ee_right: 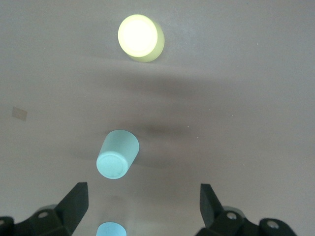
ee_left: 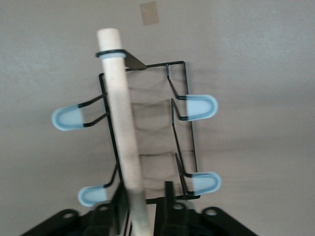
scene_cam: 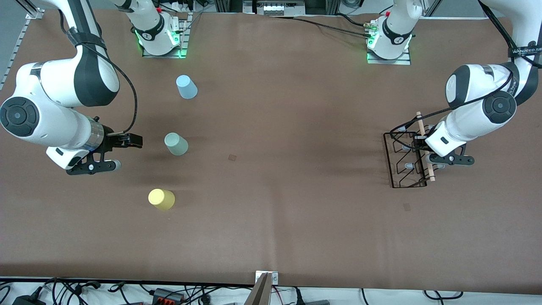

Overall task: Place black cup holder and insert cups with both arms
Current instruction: 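Grasp the black cup holder's wooden dowel with the left gripper and lift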

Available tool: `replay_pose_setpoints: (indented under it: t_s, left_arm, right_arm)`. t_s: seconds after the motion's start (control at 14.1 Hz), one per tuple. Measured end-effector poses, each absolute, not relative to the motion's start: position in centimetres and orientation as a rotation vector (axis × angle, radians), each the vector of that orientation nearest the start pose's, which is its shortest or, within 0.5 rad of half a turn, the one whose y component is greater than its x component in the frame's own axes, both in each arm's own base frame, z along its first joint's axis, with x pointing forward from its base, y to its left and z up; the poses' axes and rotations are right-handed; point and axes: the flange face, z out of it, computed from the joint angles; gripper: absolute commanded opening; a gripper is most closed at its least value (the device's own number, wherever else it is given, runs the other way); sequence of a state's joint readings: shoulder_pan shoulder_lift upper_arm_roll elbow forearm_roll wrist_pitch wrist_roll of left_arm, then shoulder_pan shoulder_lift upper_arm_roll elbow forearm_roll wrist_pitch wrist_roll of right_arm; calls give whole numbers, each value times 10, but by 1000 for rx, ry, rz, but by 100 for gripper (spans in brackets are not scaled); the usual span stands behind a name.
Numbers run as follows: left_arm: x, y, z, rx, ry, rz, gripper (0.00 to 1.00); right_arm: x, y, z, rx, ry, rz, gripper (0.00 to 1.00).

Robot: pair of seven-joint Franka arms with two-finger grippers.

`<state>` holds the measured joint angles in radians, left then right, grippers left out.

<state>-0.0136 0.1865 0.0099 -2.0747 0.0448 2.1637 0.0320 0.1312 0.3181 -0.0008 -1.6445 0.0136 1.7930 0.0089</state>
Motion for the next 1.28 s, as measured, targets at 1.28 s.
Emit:
replay_pose_setpoints:
  t_s: [1.28]
  left_arm:
    - [553,-251,427,-3094,301,281,0]
  right_arm:
    - [600,123,338,-3137,-145,361,100]
